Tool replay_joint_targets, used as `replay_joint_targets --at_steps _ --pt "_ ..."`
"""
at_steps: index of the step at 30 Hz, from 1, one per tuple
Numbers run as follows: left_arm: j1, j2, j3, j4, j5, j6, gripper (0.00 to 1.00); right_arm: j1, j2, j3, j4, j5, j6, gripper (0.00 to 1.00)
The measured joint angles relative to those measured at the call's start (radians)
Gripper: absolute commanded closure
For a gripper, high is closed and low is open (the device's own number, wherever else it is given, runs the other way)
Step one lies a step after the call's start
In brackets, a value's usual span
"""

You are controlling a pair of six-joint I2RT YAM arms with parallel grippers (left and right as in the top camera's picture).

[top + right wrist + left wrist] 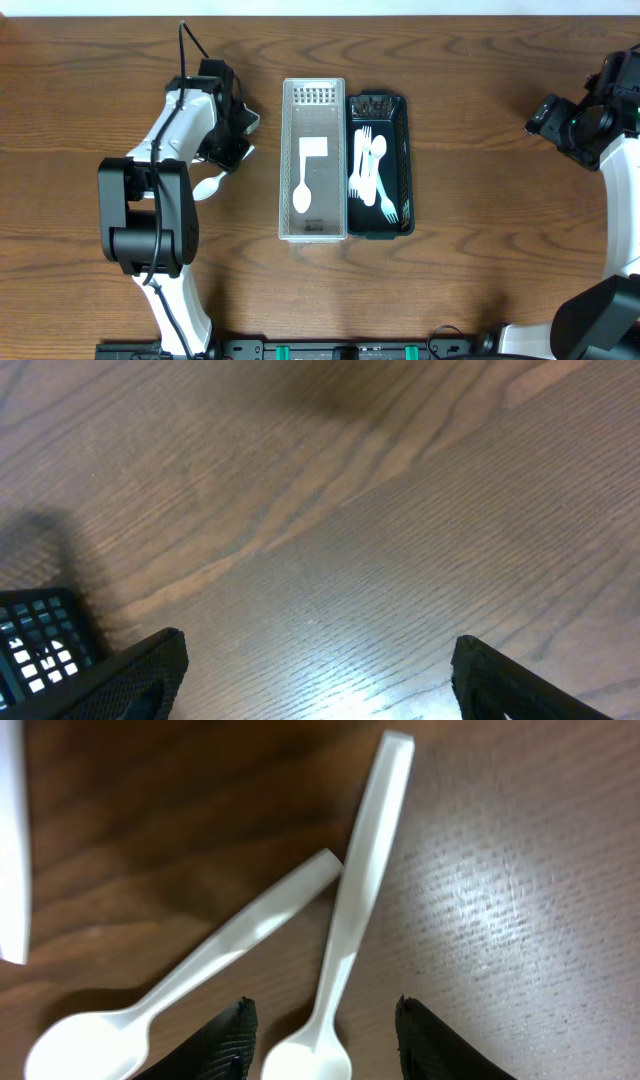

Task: Pack container
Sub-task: 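Return the left gripper to the spoons and grasp another spoon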

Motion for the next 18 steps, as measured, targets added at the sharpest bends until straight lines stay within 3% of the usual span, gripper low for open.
replay_joint_targets --at_steps 13,18 --pt "0.019 0.003 -0.095 0.059 -0.026 0.0 0.54 0.0 0.0 0.0 -0.001 0.0 0.0 0.12" --pt "0.027 0.002 -0.104 0.061 -0.026 0.002 0.82 0.0 0.0 0.0 -0.002 0.0 0.0 0.12"
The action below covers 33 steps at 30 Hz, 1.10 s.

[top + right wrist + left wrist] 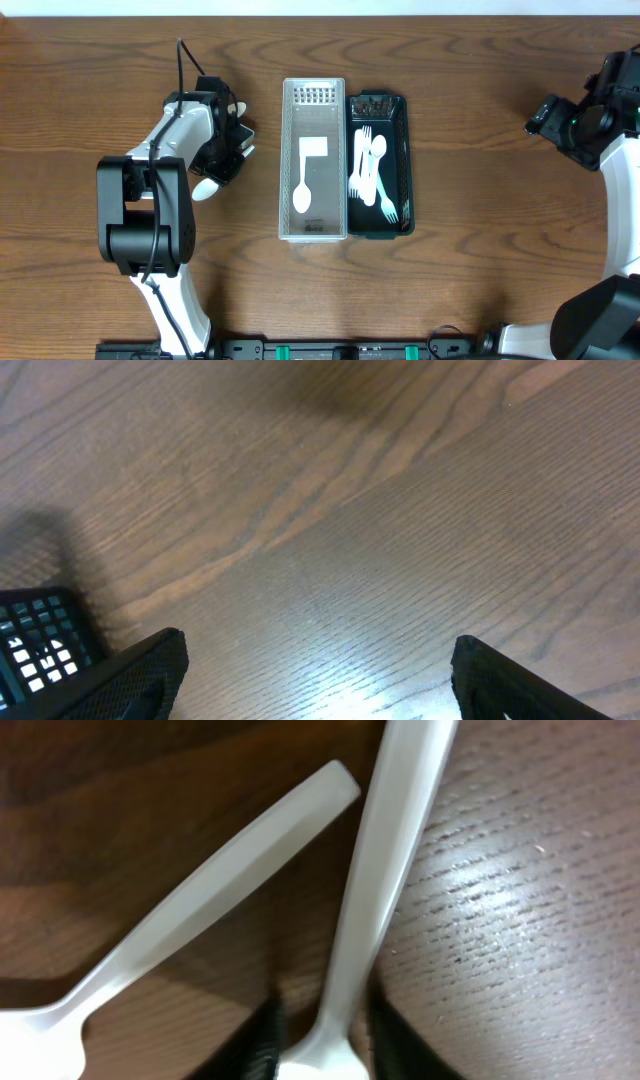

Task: Pack container
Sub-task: 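Return the left gripper to the spoons and grasp another spoon, then carry the spoon into the silver caddy and open the left gripper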

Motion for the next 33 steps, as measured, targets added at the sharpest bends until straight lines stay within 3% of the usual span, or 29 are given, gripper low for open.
replay_joint_targets --at_steps 3,11,17,25,30,33 --pt "0.0 0.0 -0.001 -0.006 -0.001 0.005 0.94 0.0 0.0 0.0 0.0 0.0 0.0 0.13" --pt "-0.025 -0.012 0.021 -0.151 -0.002 -0.001 0.94 0.0 0.0 0.0 0.001 0.0 0.0 0.13" --pt "-0.106 -0.173 0.136 -0.304 -0.001 -0.079 0.94 0.0 0.0 0.0 0.002 0.0 0.0 0.13" --pt "-0.269 -0.459 0.193 -0.235 0.064 -0.311 0.94 0.0 0.0 0.0 0.004 0.0 0.0 0.13" --pt "-0.367 -0.456 0.179 -0.127 0.119 -0.483 0.94 0.0 0.0 0.0 0.004 0.0 0.0 0.14" --pt "-0.387 -0.418 0.141 -0.087 0.134 -0.562 0.87 0.0 0.0 0.0 0.004 0.0 0.0 0.13"
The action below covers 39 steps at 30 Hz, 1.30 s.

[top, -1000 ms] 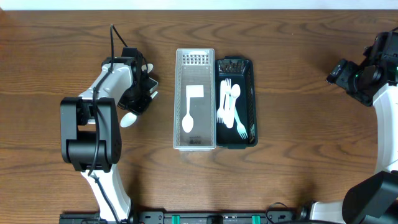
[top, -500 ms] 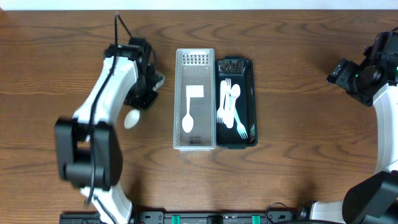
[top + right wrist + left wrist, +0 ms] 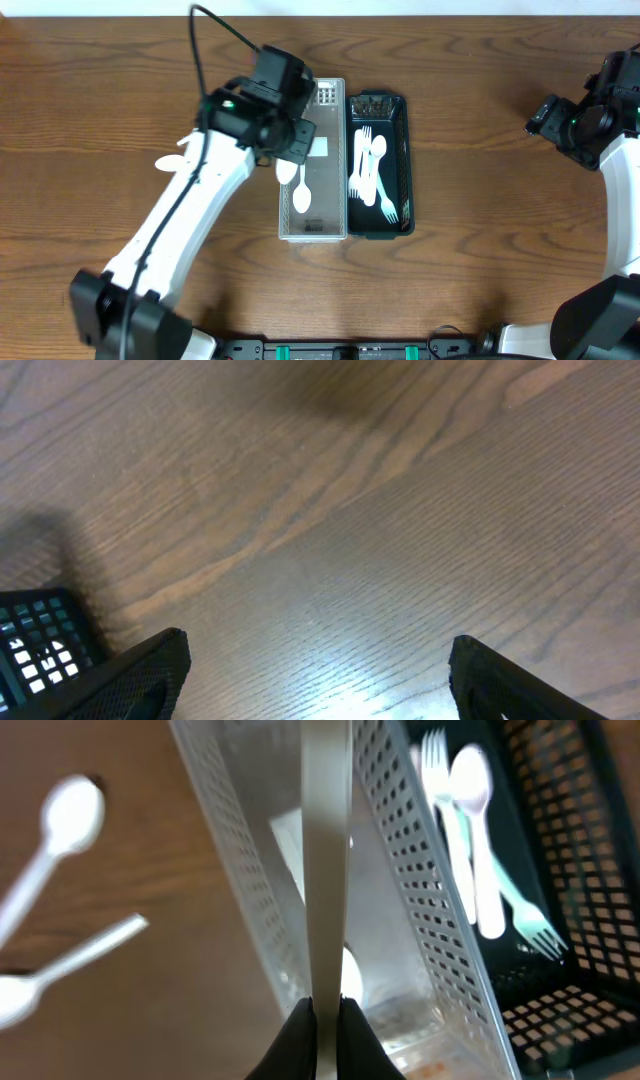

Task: Pack container
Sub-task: 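Carry the spoon into the silver caddy and open the left gripper, then move the left gripper to the remaining spoons and grasp one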

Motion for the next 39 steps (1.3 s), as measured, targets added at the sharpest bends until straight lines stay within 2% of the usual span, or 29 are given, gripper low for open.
replay_joint_targets --at_steps 3,5,7,10,15,22,24,26,29,31,33,34,39 --pt "-0.003 0.075 -0.029 0.012 0.005 -0.043 0.74 0.0 0.0 0.0 0.0 0.0 0.0 0.13" --pt "-0.003 0.118 -0.034 0.015 0.006 -0.056 0.6 0.0 0.0 0.0 0.0 0.0 0.0 0.13" --pt "-0.002 0.142 -0.042 0.011 0.006 -0.056 0.52 0.0 0.0 0.0 0.0 0.0 0.0 0.13" --pt "0.0 0.135 -0.037 -0.018 0.005 -0.043 0.46 0.0 0.0 0.0 -0.001 0.0 0.0 0.13" --pt "0.027 0.081 -0.017 -0.046 -0.052 0.017 0.3 0.0 0.0 0.0 0.0 0.0 0.0 0.13" --pt "0.197 0.057 -0.003 -0.049 -0.183 0.13 0.26 0.0 0.0 0.0 0.0 0.0 0.0 0.12" --pt "0.261 0.076 -0.003 -0.049 -0.187 0.143 0.19 0.0 0.0 0.0 0.0 0.0 0.0 0.12" --pt "0.314 0.098 -0.003 -0.049 -0.169 0.128 0.05 0.0 0.0 0.0 0.0 0.0 0.0 0.11" --pt "0.398 0.143 -0.003 -0.035 -0.097 0.075 0.07 0.0 0.0 0.0 0.001 0.0 0.0 0.11" --pt "0.443 0.171 -0.003 -0.023 -0.051 0.046 0.2 0.0 0.0 0.0 0.005 0.0 0.0 0.11" --pt "0.476 0.195 -0.003 -0.01 -0.027 -0.005 0.2 0.0 0.0 0.0 0.008 0.0 0.0 0.11" --pt "0.492 0.207 -0.003 -0.01 -0.026 -0.061 0.2 0.0 0.0 0.0 0.008 0.0 0.0 0.11" --pt "0.587 0.269 -0.003 -0.018 -0.025 -0.502 0.23 0.0 0.0 0.0 0.008 0.0 0.0 0.11"
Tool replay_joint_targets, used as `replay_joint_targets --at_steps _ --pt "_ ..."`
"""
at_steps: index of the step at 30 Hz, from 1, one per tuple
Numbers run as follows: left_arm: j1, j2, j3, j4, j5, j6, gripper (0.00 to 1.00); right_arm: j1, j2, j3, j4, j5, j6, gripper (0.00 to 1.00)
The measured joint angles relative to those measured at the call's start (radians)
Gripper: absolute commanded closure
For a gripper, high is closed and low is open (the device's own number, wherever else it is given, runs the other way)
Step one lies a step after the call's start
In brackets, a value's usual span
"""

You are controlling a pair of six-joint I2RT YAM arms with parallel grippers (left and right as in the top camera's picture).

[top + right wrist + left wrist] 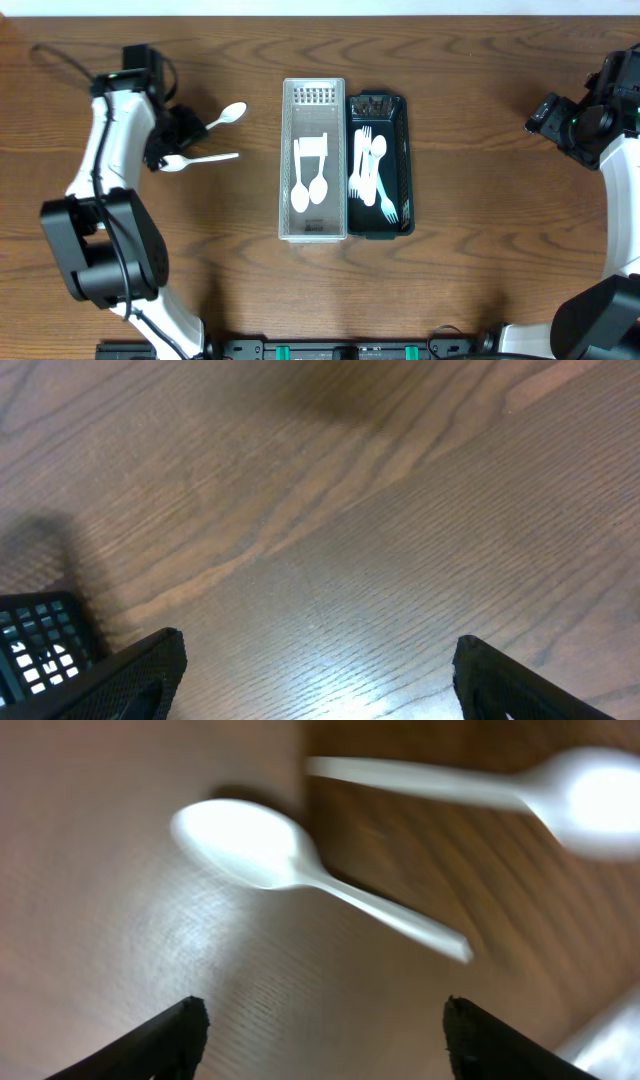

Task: Pack container
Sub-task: 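Move the left gripper to the remaining spoons and grasp one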

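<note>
A clear perforated container (pixel 313 95) holds two white spoons (pixel 310 185) side by side. Beside it, a black basket (pixel 402 130) holds white forks and spoons (pixel 372 170). Two more white spoons lie on the table at the left, one (pixel 228 115) farther back and one (pixel 195 159) nearer. My left gripper (pixel 178 128) is open just left of them with nothing between its fingers. In the left wrist view both spoons show, one (pixel 300 860) in the middle and one (pixel 590 795) at the top right, ahead of the open gripper (pixel 320 1055). My right gripper (pixel 555 122) is open at the far right, holding nothing.
The right wrist view shows bare wood under the open right gripper (pixel 315 695) and a corner of the black basket (pixel 40 645) at the lower left. The table's back edge runs just behind the left arm.
My left gripper was shut on a spoon above the clear container. Now it is open at the far left by two loose spoons, and the container holds two spoons instead of one.
My left gripper stood open over two spoons left of the container, then was shut on one spoon's handle. Later it held that spoon over the clear container, which had one spoon. Now two spoons lie there and the gripper is open at the left. The right arm stayed put.
</note>
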Motion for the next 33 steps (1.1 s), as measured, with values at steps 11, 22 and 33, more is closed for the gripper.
replay_joint_targets --at_steps 11,22,33 --pt "0.006 0.079 0.0 0.086 0.001 -0.658 0.23 0.0 0.0 0.0 -0.005 0.0 0.0 0.12" --pt "-0.013 0.167 0.0 0.086 0.0 -0.814 0.31 0.0 0.0 0.0 -0.005 0.0 0.0 0.12" --pt "-0.013 0.17 -0.023 0.11 -0.027 -0.813 0.31 0.0 0.0 0.0 -0.004 0.0 0.0 0.12"
